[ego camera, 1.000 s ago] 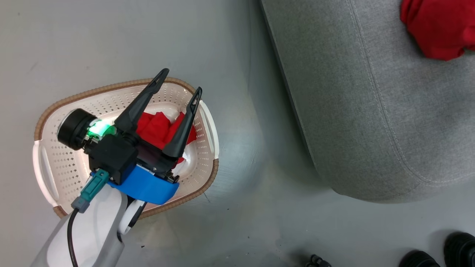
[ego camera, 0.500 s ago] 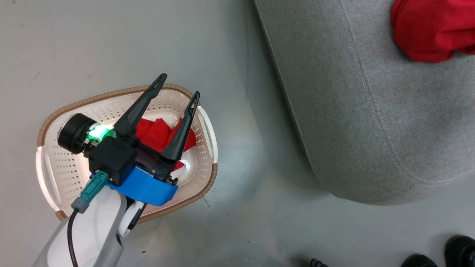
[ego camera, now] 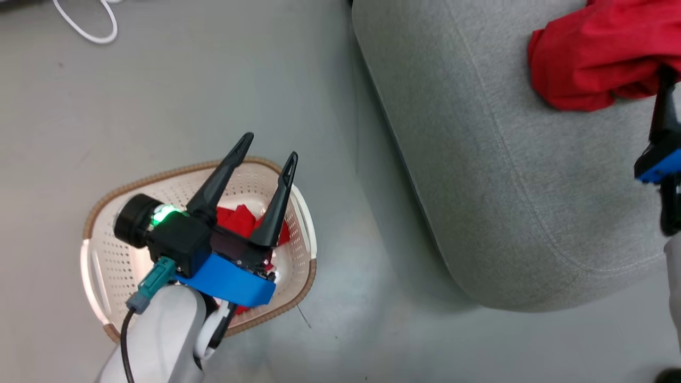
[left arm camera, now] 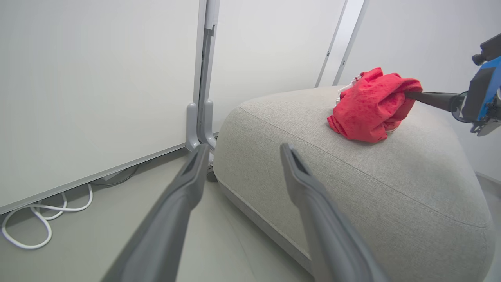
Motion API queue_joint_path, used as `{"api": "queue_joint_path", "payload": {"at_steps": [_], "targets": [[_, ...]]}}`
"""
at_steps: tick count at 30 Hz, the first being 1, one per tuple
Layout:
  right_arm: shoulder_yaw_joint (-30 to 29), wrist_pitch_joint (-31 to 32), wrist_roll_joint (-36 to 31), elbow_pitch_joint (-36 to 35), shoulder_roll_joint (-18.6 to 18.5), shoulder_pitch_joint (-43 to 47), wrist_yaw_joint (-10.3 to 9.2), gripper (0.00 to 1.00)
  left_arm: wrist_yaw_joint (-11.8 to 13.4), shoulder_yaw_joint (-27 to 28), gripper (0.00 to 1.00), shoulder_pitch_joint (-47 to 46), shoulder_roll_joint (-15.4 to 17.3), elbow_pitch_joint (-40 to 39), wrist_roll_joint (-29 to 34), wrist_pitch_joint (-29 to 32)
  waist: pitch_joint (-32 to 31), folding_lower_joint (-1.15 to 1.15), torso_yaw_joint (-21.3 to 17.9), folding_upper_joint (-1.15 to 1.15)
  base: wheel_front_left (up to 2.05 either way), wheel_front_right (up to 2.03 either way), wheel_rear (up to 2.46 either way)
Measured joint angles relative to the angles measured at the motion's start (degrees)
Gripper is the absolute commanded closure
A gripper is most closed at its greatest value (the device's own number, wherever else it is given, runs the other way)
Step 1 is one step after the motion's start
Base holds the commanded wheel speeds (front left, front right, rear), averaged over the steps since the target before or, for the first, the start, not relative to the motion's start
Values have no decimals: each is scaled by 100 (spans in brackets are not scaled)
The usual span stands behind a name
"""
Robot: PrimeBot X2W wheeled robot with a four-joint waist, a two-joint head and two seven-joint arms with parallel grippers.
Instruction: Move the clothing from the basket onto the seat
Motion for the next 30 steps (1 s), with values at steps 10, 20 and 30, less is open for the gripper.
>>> {"api": "queue_joint_path", "payload": {"at_steps": [10, 20, 30], "targets": [[552, -7, 265, -641, 159, 933, -1, 0, -1, 456, 0, 601, -421, 177, -101, 0, -862, -1, 121, 0, 0, 0, 0], [948, 1, 396, -1968, 445, 2083, -1, 0, -2, 911, 0, 1172, -758, 325, -137, 0, -1597, -1, 510, 0, 0, 0, 0], [1127, 386, 293, -3307, 861, 3249, -1, 0, -2, 1351, 0, 1486, -880, 630, -152, 0, -2160, -1, 1176, 0, 0, 0, 0]]}}
